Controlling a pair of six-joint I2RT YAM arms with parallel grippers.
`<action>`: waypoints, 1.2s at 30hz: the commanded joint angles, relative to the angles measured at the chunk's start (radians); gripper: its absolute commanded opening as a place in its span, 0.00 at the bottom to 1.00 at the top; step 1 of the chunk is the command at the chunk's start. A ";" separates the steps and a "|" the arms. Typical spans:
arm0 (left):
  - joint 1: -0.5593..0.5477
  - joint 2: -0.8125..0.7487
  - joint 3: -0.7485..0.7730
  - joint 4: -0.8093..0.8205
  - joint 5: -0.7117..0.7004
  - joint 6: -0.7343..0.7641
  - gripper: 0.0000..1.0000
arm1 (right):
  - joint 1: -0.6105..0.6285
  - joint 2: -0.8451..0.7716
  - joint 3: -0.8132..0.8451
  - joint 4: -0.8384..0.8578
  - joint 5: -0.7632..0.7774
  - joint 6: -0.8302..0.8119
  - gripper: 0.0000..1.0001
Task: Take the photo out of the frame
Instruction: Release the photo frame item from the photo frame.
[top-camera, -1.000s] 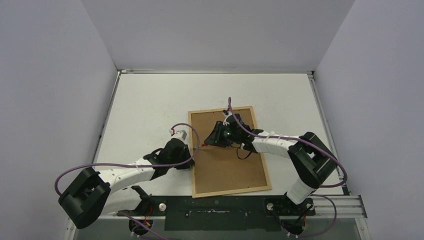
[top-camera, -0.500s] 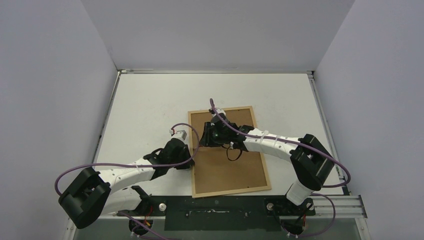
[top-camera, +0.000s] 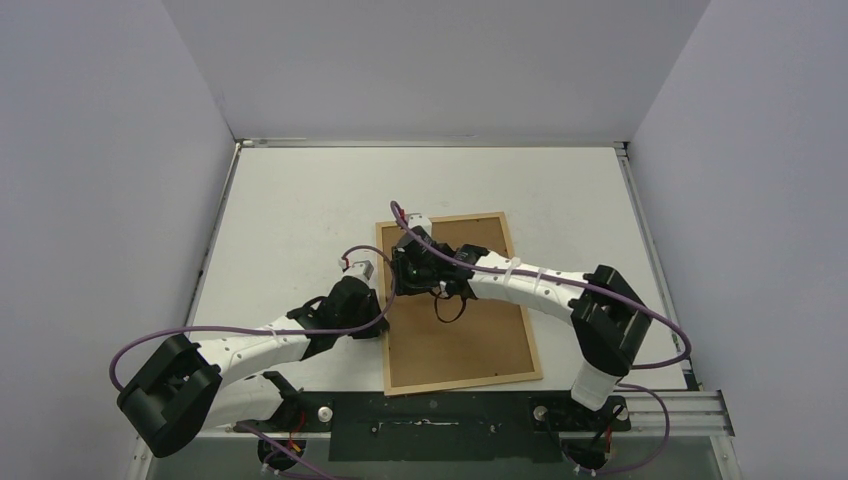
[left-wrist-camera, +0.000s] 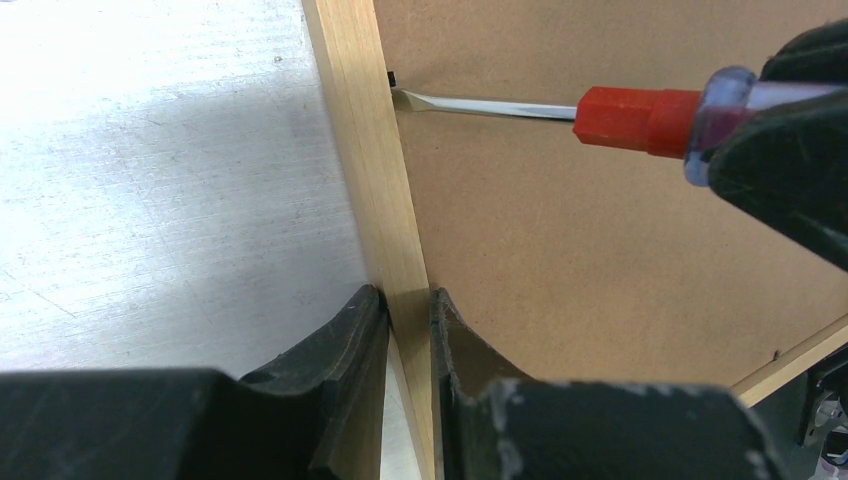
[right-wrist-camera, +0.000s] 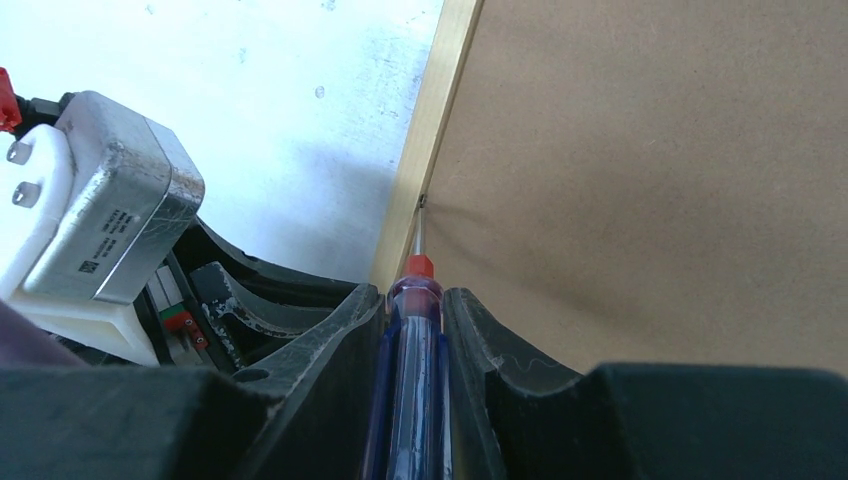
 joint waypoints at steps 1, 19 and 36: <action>-0.013 0.012 -0.013 0.012 0.053 0.007 0.00 | 0.027 0.004 0.097 0.051 -0.030 -0.005 0.00; -0.011 -0.072 -0.022 -0.021 0.053 0.004 0.00 | -0.194 -0.295 -0.229 0.127 -0.076 0.108 0.00; -0.010 -0.073 0.057 -0.053 0.077 -0.008 0.38 | -0.363 -0.334 -0.365 0.289 -0.281 0.220 0.00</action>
